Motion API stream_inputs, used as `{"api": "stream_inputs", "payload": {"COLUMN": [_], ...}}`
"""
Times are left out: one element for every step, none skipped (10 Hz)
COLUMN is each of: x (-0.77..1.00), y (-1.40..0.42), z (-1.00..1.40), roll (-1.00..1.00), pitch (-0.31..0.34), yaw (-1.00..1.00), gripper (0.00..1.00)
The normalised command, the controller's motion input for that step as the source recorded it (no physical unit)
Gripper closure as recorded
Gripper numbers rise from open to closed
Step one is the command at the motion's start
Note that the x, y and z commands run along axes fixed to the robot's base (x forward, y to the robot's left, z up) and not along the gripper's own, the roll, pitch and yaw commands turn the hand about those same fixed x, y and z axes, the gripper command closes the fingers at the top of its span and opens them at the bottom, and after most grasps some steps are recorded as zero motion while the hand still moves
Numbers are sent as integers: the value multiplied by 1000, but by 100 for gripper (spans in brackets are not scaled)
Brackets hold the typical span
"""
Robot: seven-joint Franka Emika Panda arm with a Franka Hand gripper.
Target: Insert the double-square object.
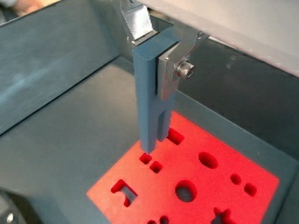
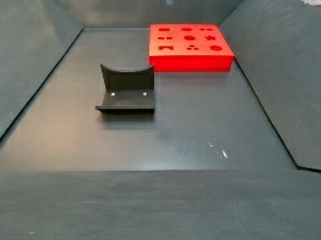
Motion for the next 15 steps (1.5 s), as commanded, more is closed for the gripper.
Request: {"api": "stream_inputs", "payload": {"x": [0, 46, 37, 69, 49, 51, 43, 29, 0, 0, 0, 0, 0, 0, 0], "y": [0, 0, 0, 0, 0, 0, 0, 0, 0, 0, 0, 0, 0, 0, 0], "z": [-223, -217, -231, -209, -271, -277, -283, -277, -271, -266, -266, -269, -223, -114, -86], "roll": [0, -6, 0, -11, 0, 0, 0, 0, 0, 0, 0, 0, 0, -13, -21], "pitch": [-33, -20, -16, -27, -3, 0, 0, 0, 0, 0, 0, 0, 0, 0, 0], "yaw": [-1000, -1000, -1000, -1000, -1000, -1000, -1000, -1000, -1000, -1000, -1000, -1000, -1000, -1000, -1000], "gripper": [100, 100, 100, 100, 100, 100, 100, 100, 100, 100, 100, 100, 100, 100, 100]}}
